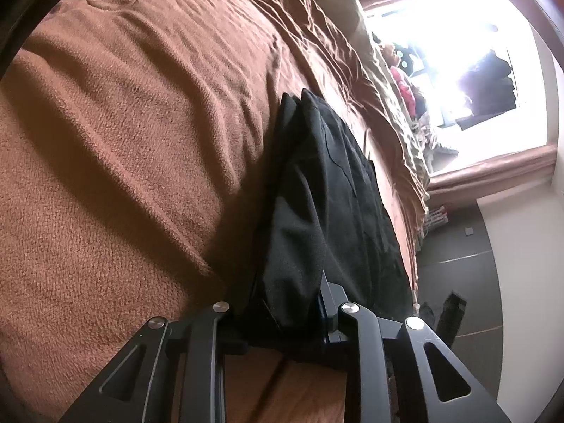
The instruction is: Fold large clothes
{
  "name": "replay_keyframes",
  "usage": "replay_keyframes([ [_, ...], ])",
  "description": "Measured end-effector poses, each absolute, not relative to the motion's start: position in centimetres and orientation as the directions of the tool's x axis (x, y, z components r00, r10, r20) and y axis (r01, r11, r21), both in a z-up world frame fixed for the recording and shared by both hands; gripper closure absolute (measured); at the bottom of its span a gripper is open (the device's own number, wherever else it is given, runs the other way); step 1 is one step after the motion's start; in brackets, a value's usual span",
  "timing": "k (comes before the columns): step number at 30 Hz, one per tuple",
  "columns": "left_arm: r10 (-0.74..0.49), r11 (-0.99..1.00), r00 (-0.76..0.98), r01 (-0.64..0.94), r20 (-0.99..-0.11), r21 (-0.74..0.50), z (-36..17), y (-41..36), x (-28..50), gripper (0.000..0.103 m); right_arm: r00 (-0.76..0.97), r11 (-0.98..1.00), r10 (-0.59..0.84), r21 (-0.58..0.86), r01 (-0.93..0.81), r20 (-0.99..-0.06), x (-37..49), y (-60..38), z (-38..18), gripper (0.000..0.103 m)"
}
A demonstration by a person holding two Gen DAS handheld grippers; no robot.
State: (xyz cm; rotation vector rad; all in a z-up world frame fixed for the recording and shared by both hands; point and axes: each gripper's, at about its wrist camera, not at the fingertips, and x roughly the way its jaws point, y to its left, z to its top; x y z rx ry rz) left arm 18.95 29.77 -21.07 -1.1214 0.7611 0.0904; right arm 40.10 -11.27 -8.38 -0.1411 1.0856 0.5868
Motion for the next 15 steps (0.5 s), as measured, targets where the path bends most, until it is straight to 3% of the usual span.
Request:
replay_keyframes([
  [15,-0.267,0.442,0.728,-0.49,-0.632,-0.751,-22.3,29.9,19.5,0.075,0.369,0.891,0.349,0.183,-0.415,-0.861,51.3,-5.2,-9.6,0.07],
])
